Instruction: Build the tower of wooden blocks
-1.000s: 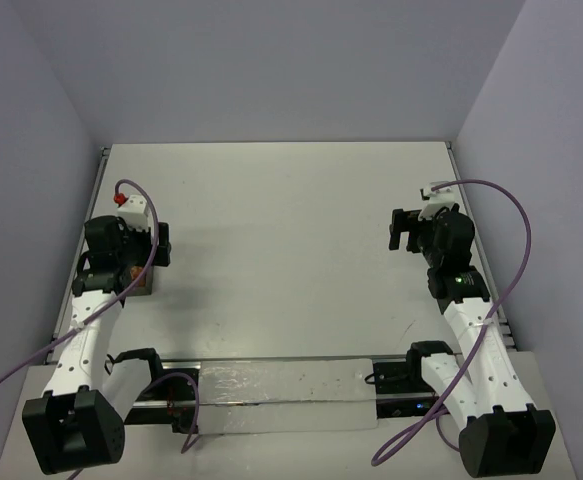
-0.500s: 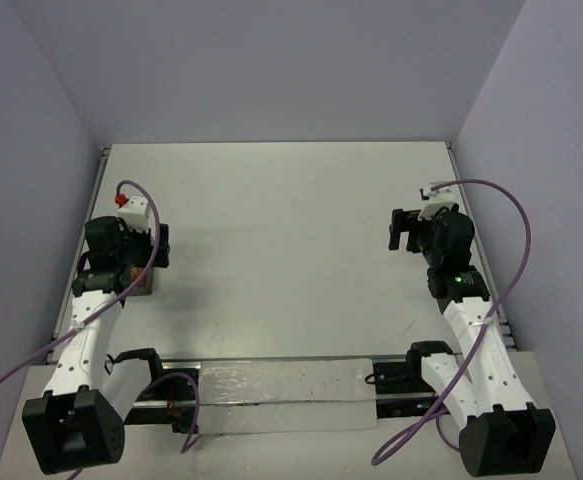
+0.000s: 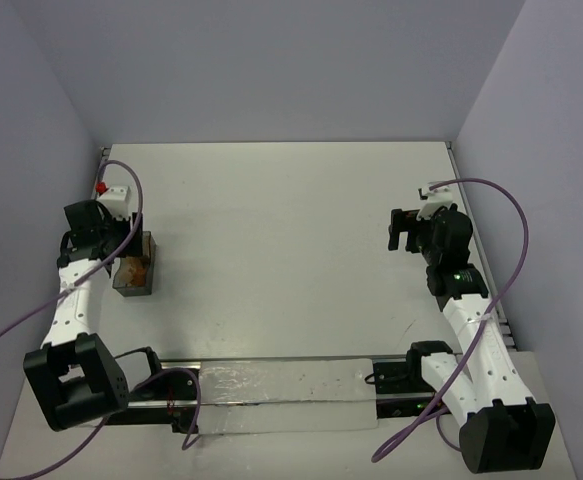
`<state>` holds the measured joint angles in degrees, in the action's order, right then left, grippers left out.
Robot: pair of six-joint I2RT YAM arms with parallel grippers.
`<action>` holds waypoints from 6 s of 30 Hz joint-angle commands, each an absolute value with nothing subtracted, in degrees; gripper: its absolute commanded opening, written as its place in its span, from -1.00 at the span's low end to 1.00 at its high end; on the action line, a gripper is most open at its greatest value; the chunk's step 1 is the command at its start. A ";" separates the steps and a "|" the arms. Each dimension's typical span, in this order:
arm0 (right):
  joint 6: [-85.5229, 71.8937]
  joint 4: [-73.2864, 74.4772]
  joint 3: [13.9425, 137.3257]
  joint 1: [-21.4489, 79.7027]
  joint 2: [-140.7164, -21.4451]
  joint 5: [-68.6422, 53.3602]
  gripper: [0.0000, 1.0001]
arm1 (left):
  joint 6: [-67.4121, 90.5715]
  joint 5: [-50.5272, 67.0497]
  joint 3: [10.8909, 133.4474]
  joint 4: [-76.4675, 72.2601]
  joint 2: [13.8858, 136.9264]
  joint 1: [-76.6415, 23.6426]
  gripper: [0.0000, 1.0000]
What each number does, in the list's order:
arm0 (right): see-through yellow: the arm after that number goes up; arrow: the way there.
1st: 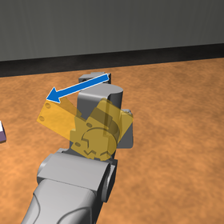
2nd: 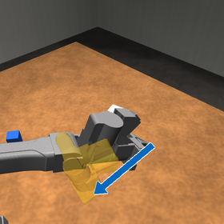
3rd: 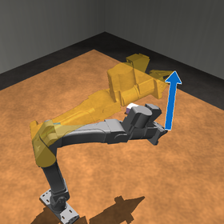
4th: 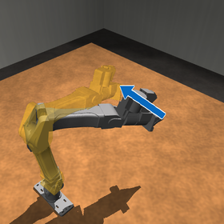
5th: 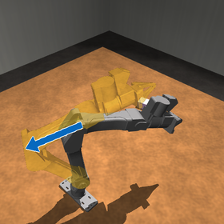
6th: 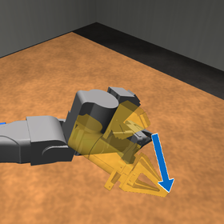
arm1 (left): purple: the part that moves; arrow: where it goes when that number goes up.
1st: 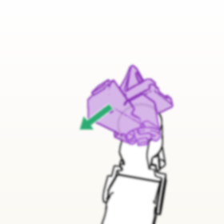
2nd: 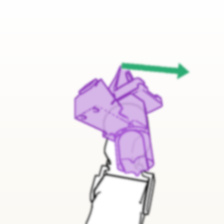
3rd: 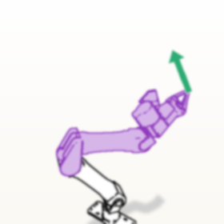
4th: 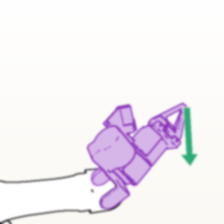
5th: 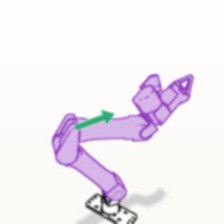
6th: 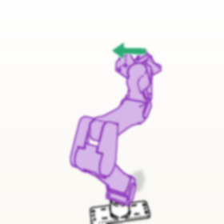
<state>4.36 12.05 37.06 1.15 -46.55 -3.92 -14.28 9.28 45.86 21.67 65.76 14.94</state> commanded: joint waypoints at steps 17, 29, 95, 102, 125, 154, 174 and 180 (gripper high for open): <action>4.31 11.25 38.33 1.58 -49.51 -2.98 0.99 | -20.40 11.38 60.19 20.39 86.35 22.50 0.02; 4.31 11.23 38.41 1.58 -50.31 -2.35 0.99 | -21.45 12.42 61.56 19.80 90.21 22.50 -0.06; 4.83 10.55 37.79 1.49 -47.37 -2.81 0.99 | -21.51 -56.49 69.93 11.81 98.86 -29.27 -1.00; 4.83 10.55 37.71 1.49 -47.29 -2.73 0.99 | -32.46 -66.23 68.13 1.14 103.87 -34.78 -1.00; 5.27 10.31 37.35 1.49 -45.67 -1.78 0.99 | -112.54 -71.99 56.35 -91.73 125.56 -48.87 -1.00; 4.94 10.37 37.38 1.43 -45.88 -1.69 0.99 | -114.85 -70.87 61.28 -95.31 125.07 -50.83 -1.00; 5.10 10.12 37.18 1.44 -45.73 -1.23 0.99 | -117.62 -70.01 62.82 -100.00 127.42 -48.89 -1.00; 5.08 10.20 37.20 1.49 -46.34 -1.51 0.99 | -105.94 -72.77 63.28 -86.48 119.46 -44.31 -0.99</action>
<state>4.97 12.05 37.06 1.15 -46.33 -1.93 -113.20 -70.36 61.35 -74.11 128.69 -47.46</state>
